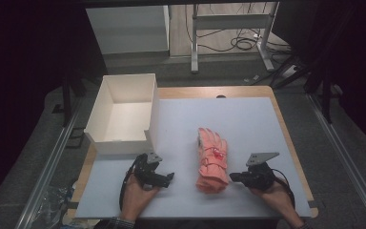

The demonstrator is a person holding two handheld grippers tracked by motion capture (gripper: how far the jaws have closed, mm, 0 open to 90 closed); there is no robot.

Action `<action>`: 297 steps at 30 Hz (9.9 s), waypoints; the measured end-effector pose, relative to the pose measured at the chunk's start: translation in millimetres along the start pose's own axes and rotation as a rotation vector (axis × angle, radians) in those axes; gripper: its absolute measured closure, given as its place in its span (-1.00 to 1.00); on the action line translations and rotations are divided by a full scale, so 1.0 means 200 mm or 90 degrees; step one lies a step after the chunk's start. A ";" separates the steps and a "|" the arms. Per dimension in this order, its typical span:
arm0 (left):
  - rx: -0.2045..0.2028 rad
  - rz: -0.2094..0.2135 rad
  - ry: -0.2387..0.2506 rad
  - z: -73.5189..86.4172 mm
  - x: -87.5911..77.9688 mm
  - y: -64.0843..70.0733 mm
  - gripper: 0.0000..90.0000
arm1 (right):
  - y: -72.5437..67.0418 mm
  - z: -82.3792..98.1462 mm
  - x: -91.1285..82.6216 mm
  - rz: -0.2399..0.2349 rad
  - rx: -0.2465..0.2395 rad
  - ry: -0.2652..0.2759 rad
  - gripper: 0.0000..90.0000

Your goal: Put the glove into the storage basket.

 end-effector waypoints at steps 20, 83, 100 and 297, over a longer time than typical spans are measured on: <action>0.001 0.000 0.000 0.00 0.00 0.00 -0.98 | -0.14 0.01 0.17 -0.038 -0.018 0.000 0.98; 0.021 0.106 -0.013 -0.08 -0.13 0.19 -1.00 | 0.32 0.01 -0.05 0.207 -0.043 0.037 -0.39; 0.075 0.133 -0.031 -0.30 -0.15 0.33 -1.00 | 0.41 0.07 -0.07 0.242 -0.018 0.013 -0.62; -0.197 -0.279 -0.154 -0.48 0.07 -0.91 -0.07 | 0.41 0.07 -0.07 0.239 -0.014 0.020 -0.62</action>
Point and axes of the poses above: each handheld gripper's, and its own axes: x roughly forward along the jaws, z roughly out of its underside, y roughly to its right, the point moved 10 cm from there along x, roughly forward along the jaws, and after that the axes turned 14 degrees about y, right-handed, at the moved point
